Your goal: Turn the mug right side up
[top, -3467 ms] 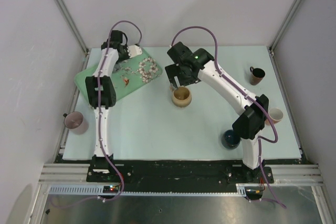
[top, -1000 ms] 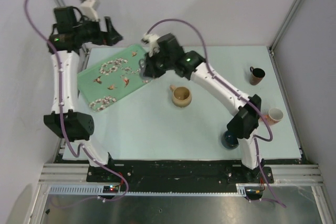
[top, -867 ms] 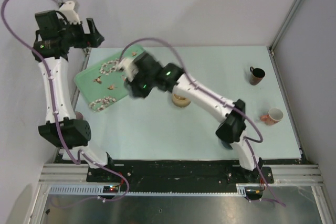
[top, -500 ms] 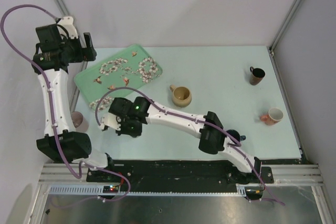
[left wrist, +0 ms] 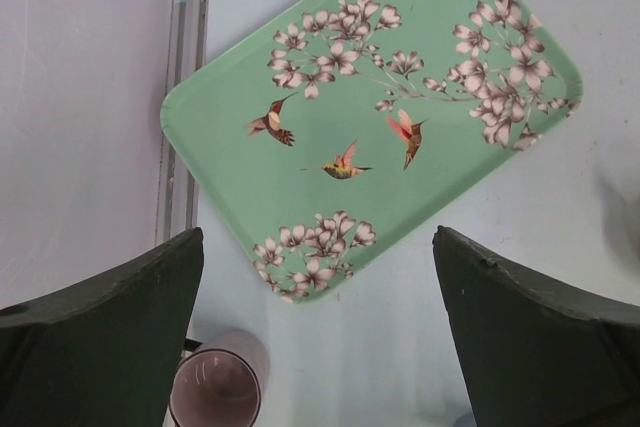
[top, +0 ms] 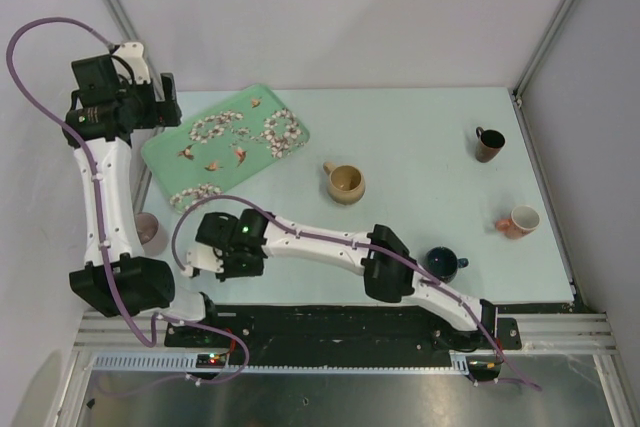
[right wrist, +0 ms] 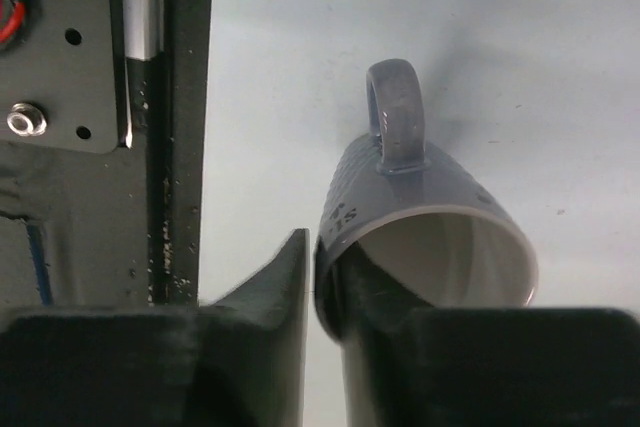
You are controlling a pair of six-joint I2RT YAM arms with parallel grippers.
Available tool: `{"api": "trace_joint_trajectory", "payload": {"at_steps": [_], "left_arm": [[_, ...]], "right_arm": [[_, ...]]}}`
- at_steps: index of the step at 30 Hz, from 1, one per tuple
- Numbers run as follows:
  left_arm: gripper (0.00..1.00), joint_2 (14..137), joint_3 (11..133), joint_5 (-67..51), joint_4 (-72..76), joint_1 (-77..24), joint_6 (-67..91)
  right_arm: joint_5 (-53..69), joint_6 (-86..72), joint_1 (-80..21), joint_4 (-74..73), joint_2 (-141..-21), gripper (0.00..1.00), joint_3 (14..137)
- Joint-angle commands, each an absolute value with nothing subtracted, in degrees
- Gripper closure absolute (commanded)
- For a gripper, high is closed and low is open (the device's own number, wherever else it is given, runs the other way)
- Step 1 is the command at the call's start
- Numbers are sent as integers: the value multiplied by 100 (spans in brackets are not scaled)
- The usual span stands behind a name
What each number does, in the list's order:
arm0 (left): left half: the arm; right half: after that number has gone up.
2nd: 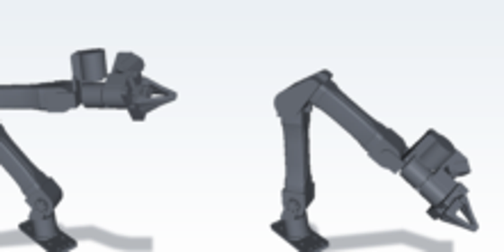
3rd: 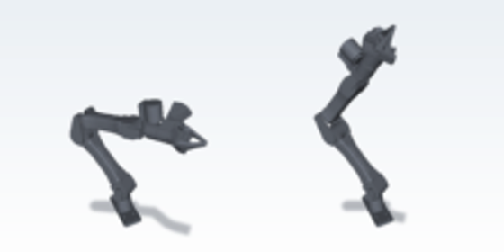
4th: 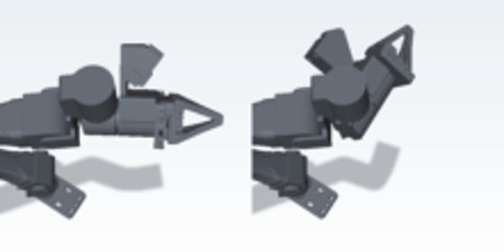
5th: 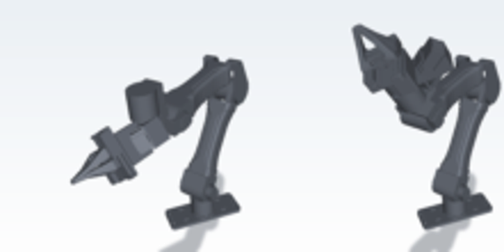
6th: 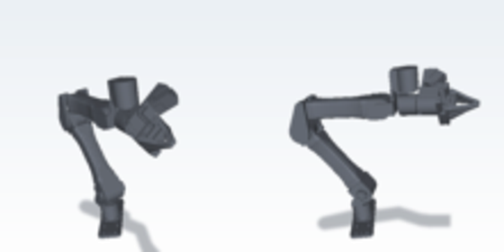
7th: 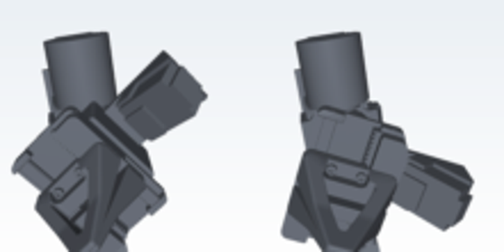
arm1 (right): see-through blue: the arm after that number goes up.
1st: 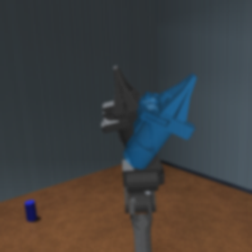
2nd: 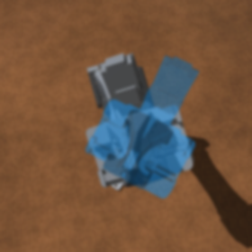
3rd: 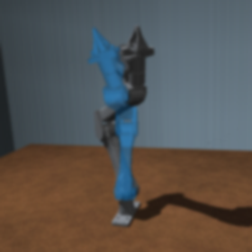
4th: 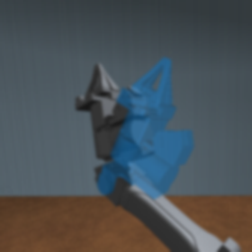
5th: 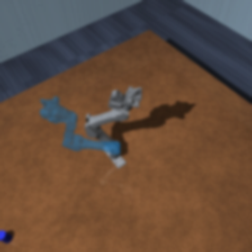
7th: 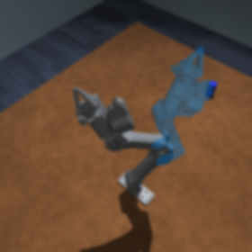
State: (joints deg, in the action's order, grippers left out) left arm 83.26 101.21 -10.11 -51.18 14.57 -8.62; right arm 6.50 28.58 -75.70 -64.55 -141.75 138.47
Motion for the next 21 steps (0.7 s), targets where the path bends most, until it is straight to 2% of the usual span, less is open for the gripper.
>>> {"api": "trace_joint_trajectory", "payload": {"at_steps": [1,3,4,7,9,10,11,13,18,21], "left_arm": [[0,8059,9976,-982,-5037,1486,-991],[0,8018,9912,-964,-5039,1485,-1008],[0,7995,9891,-939,-5042,1485,-1027],[0,7939,9820,-875,-5045,1485,-1072],[0,7917,9783,-878,-5043,1490,-1079],[0,7909,9769,-887,-5044,1488,-1080],[0,7901,9749,-892,-5044,1491,-1080],[0,7886,9723,-906,-5038,1487,-1074],[0,7785,9613,-1018,-5037,1490,-1070],[0,7747,9360,-1288,-5034,1466,-967]], "right_arm": [[352,2794,-7674,-6282,-14074,66,14128],[198,2691,-7678,-6224,-13929,45,14145],[15,2629,-7680,-6153,-13851,38,14143],[-283,2430,-7641,-6015,-13489,26,14128],[-354,2302,-7601,-5881,-13181,23,14030],[-340,2232,-7567,-5792,-13037,12,13941],[-328,2175,-7536,-5704,-12851,6,13848],[-238,2036,-7448,-5535,-12553,2,13651],[-362,1478,-7084,-5241,-11523,1,12980],[-518,675,-6373,-4606,-10551,1,11629]]}}
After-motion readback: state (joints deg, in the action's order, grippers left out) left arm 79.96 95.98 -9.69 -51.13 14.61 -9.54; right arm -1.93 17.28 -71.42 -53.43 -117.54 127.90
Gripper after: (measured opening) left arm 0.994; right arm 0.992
